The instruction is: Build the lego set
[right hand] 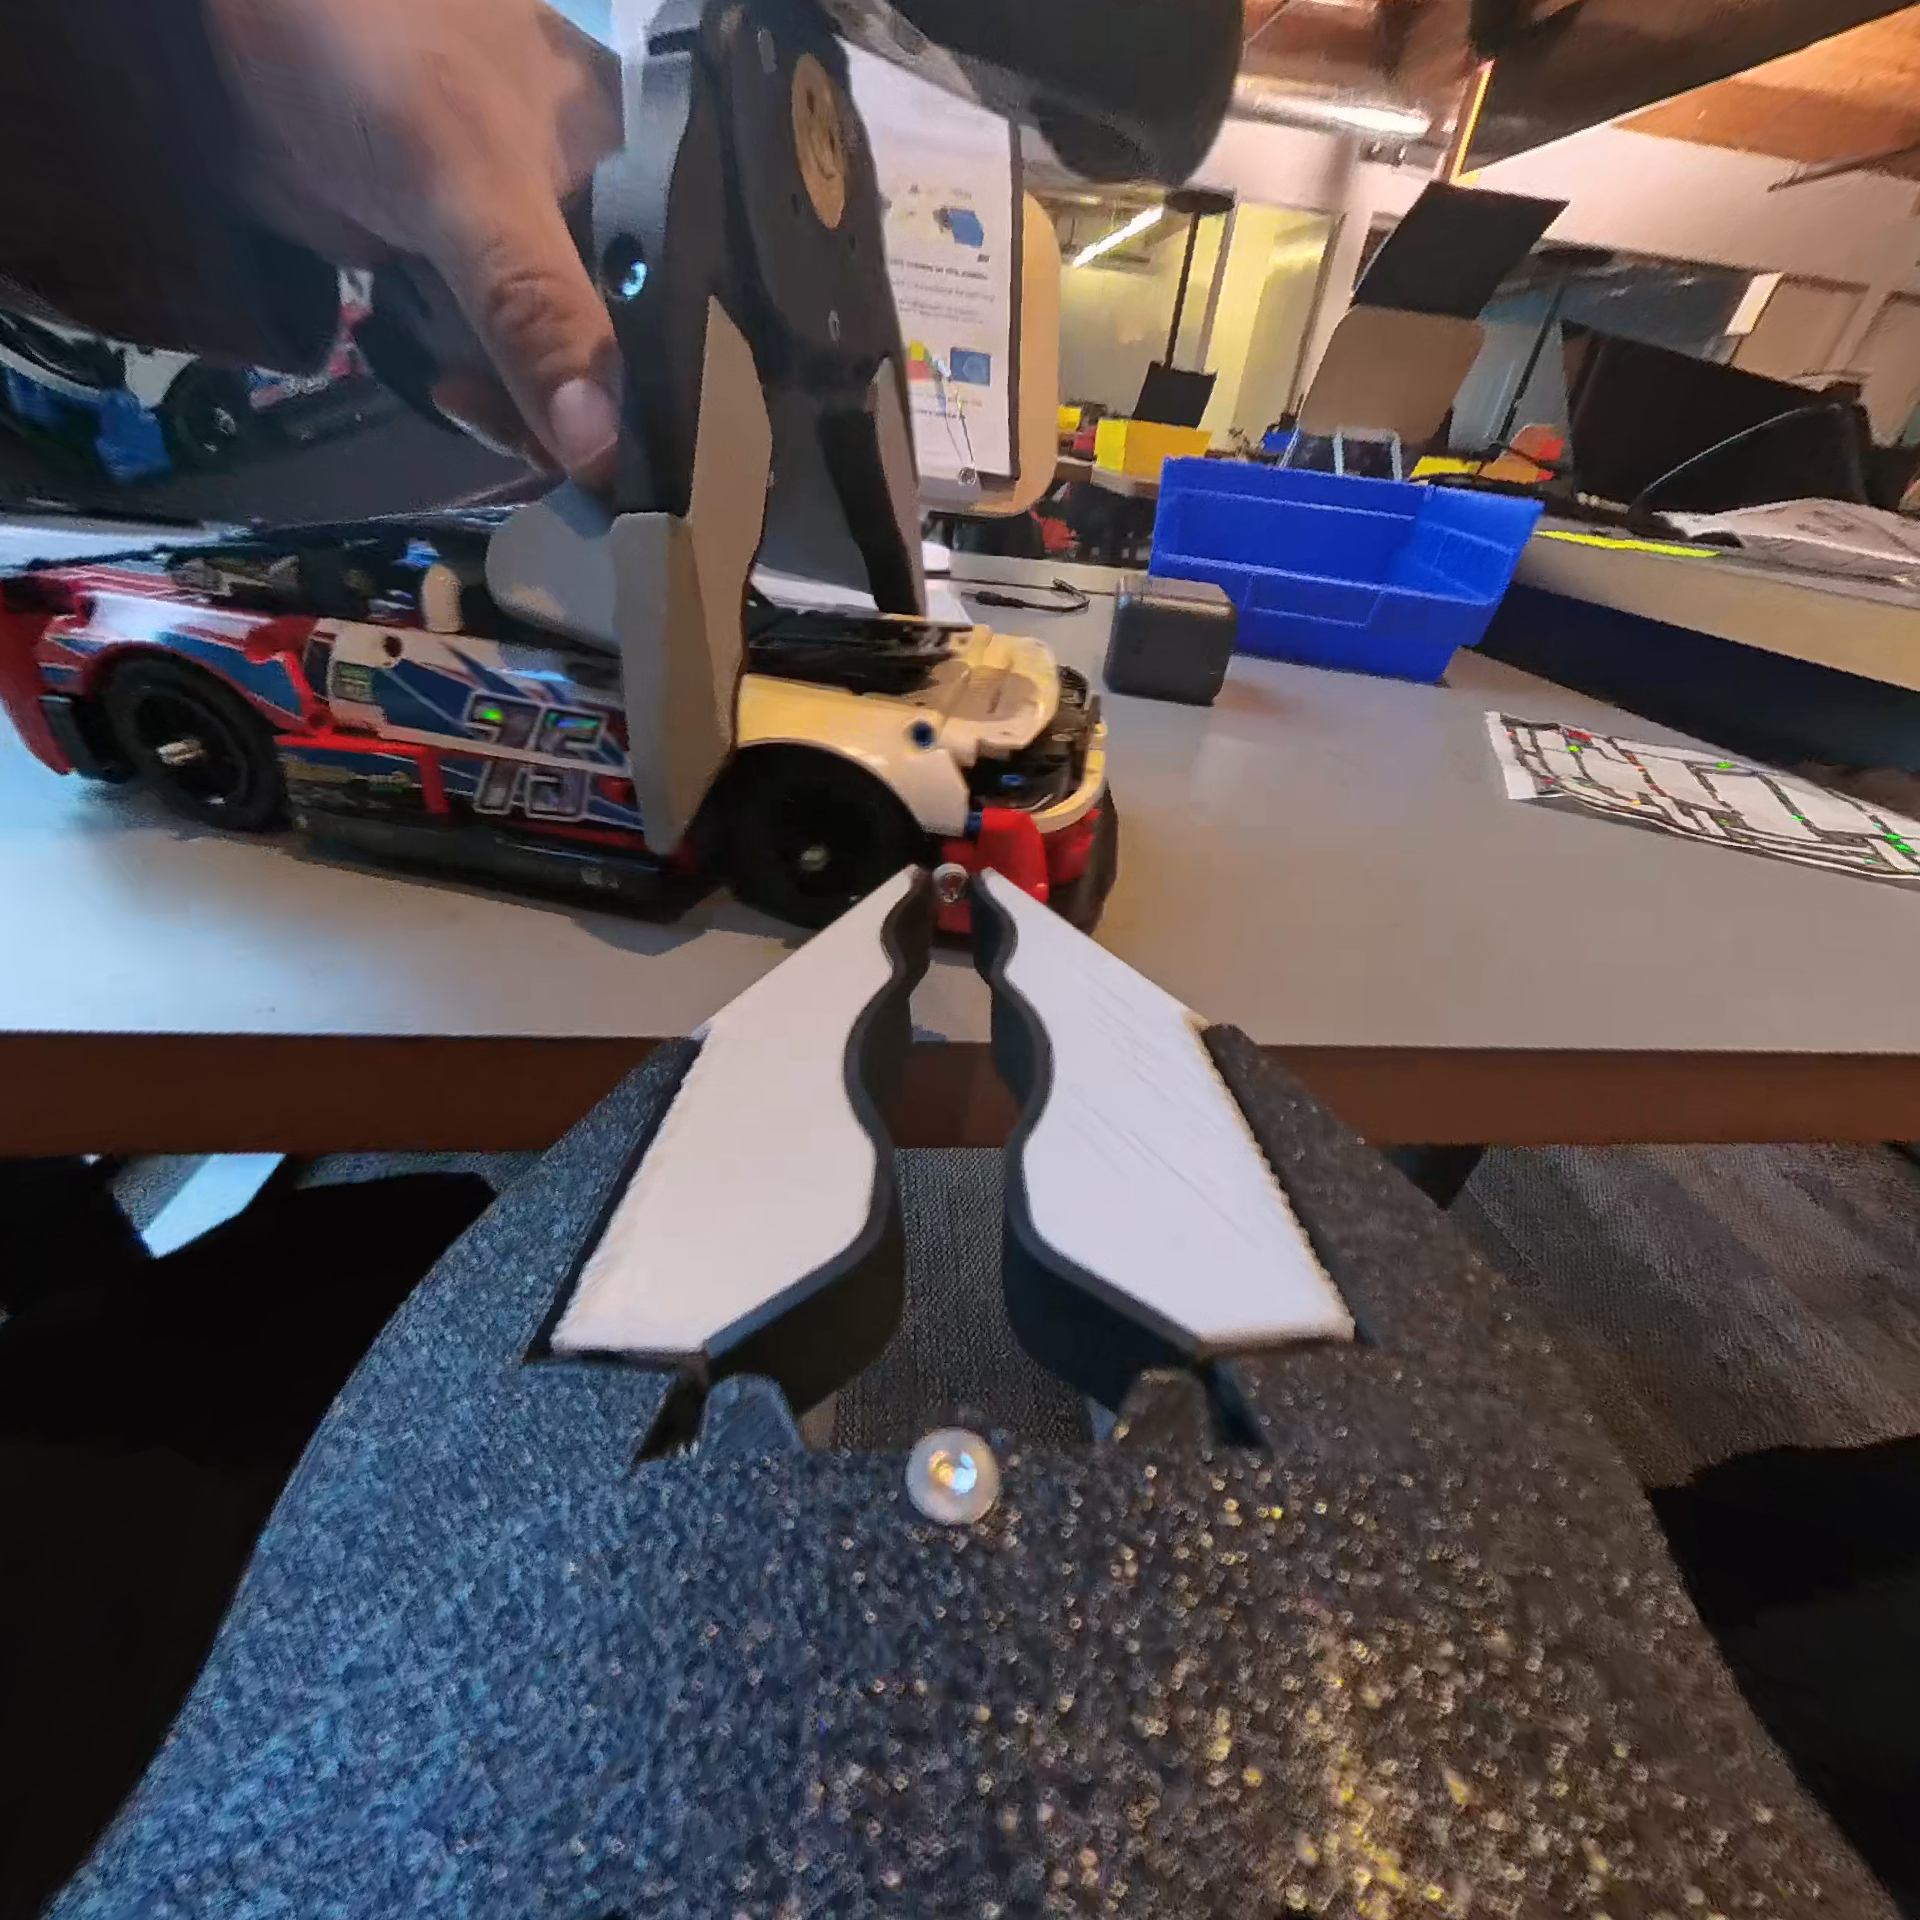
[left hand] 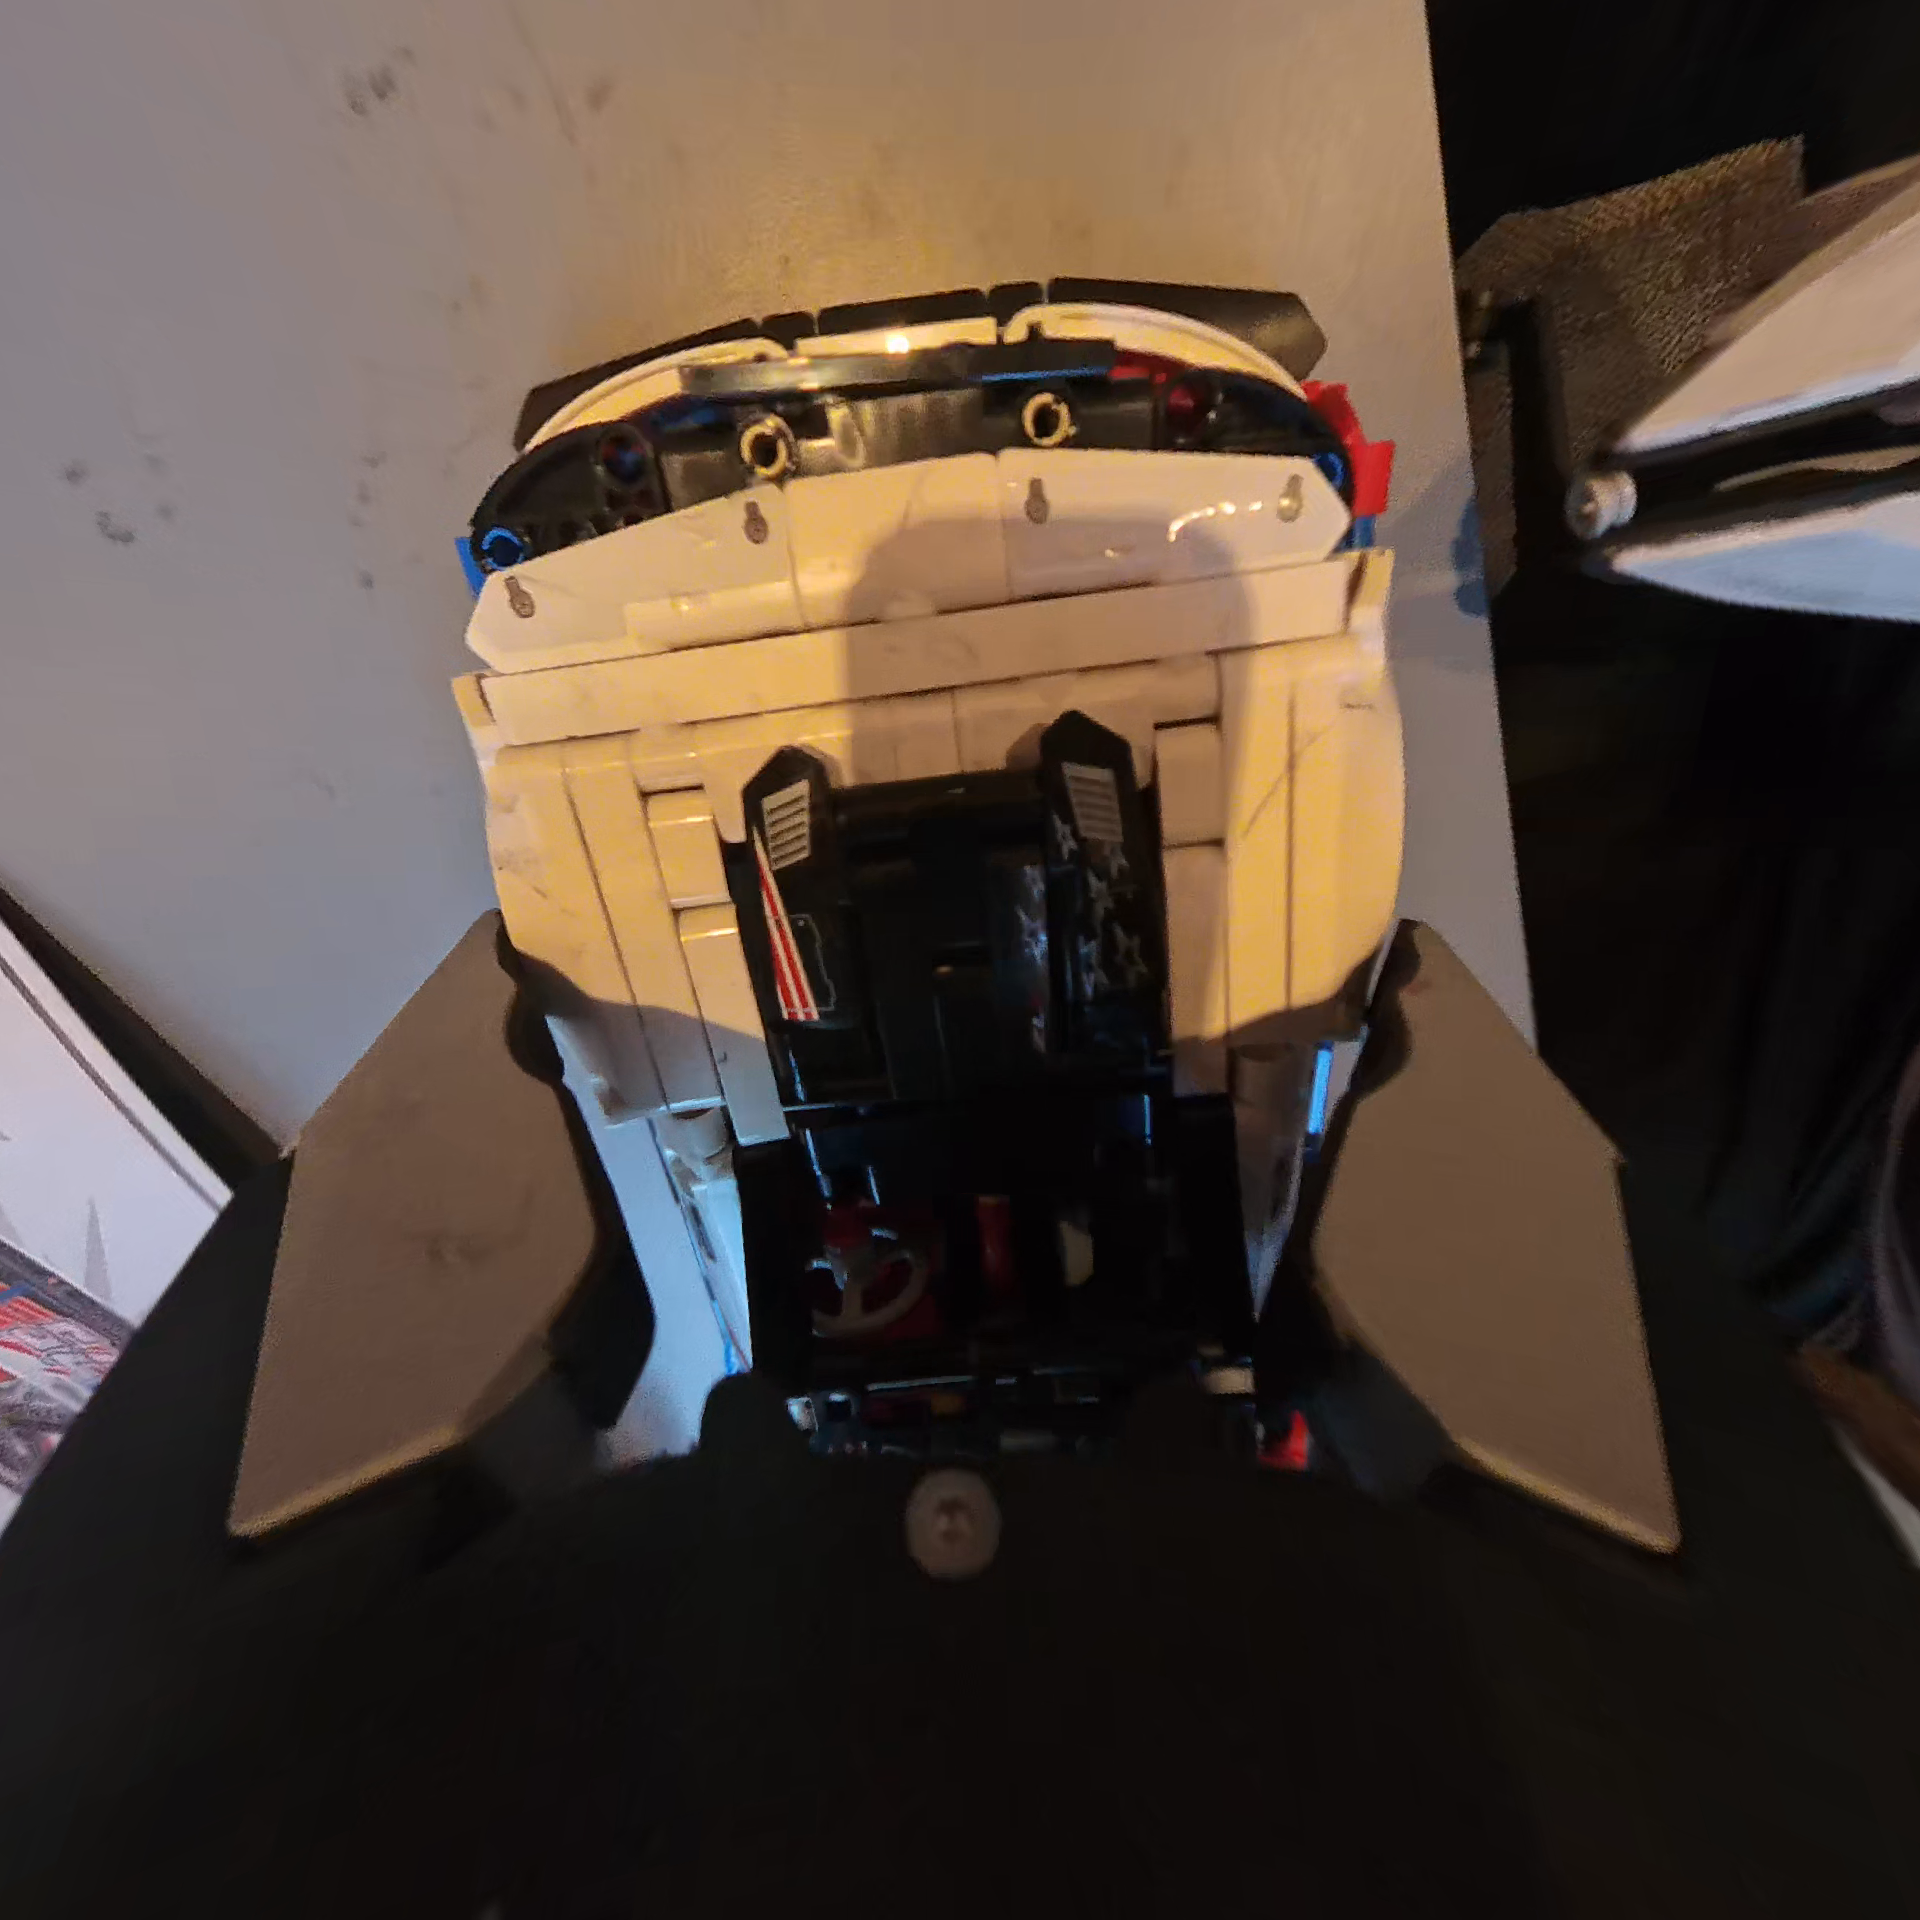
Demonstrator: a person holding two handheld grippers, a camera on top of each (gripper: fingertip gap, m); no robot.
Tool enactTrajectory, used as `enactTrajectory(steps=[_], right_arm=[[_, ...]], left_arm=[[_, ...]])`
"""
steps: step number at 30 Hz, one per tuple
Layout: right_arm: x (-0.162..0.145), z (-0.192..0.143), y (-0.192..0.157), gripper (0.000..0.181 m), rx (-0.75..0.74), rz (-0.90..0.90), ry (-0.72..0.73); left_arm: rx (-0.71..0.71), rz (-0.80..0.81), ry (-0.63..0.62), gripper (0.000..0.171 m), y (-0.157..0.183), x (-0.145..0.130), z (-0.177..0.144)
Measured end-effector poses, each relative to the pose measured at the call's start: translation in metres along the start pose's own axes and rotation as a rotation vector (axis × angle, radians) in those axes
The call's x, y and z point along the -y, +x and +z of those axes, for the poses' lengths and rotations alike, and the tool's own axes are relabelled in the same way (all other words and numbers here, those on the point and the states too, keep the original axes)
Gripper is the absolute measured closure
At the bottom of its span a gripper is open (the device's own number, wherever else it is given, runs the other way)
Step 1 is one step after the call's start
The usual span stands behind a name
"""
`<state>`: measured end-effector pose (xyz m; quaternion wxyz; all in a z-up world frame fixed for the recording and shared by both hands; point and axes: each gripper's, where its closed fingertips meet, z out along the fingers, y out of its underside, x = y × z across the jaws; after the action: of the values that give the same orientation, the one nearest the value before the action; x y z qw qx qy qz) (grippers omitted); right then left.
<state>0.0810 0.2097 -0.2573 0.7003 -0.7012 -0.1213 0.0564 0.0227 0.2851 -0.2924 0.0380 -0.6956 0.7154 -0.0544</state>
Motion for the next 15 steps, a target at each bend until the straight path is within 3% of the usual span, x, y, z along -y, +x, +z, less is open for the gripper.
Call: enactTrajectory(steps=[5, 15], right_arm=[[-0.007, 0.006, -0.027, 0.18, 0.0, -0.064, -0.009], [-0.015, 0.03, -0.032, 0.18, -0.037, 0.008, -0.049]], left_arm=[[0.01, 0.015, 0.052, 0.018, 0.0, 0.003, 0.002], [-0.026, 0.025, 0.1, 0.018, 0.001, -0.001, 0.001]])
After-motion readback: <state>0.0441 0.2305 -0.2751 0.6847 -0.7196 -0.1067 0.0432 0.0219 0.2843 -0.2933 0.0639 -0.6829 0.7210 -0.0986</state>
